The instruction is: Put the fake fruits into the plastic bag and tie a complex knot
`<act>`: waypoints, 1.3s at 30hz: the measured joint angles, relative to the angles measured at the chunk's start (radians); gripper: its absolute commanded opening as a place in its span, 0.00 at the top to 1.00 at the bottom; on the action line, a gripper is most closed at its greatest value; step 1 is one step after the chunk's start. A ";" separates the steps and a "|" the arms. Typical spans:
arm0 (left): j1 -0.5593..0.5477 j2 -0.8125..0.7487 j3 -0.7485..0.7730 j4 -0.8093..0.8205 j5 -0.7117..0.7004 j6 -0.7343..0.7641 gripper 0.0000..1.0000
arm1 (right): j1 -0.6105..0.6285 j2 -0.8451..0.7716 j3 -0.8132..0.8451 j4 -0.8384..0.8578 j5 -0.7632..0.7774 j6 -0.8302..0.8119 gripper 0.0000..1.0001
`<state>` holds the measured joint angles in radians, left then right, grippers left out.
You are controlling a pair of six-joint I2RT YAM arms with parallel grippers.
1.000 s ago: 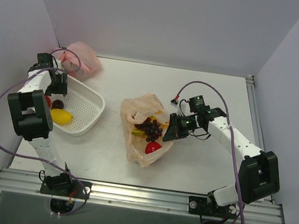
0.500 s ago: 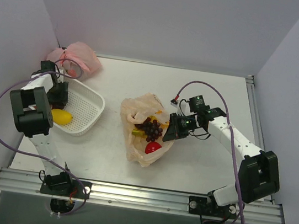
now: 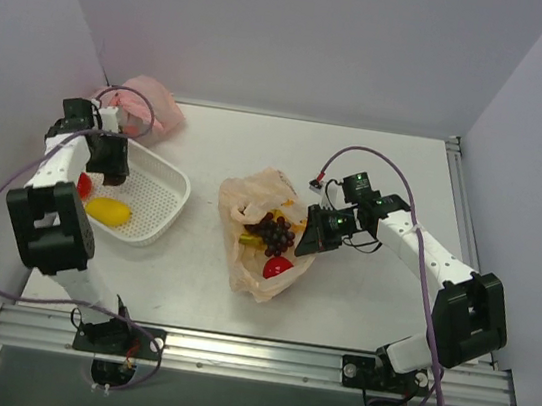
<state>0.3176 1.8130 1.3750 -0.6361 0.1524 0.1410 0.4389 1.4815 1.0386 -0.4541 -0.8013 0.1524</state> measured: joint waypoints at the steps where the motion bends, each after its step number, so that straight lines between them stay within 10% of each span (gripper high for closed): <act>1: -0.008 -0.058 -0.014 -0.008 0.033 0.013 0.50 | 0.000 0.000 0.000 0.000 0.000 0.000 1.00; 11: -0.456 -0.690 -0.146 -0.064 0.344 0.188 0.53 | 0.000 0.000 0.000 0.001 0.001 0.003 1.00; 21: -1.057 -0.705 -0.212 -0.088 0.383 0.154 0.53 | -0.001 0.000 0.001 0.001 0.000 0.008 1.00; 39: -1.080 -0.253 -0.208 0.434 0.171 0.098 0.45 | -0.033 0.000 0.017 0.002 -0.056 0.010 1.00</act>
<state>-0.7628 1.5604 1.1671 -0.2020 0.3233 0.2394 0.4061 1.4811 1.0554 -0.4519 -0.8570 0.1627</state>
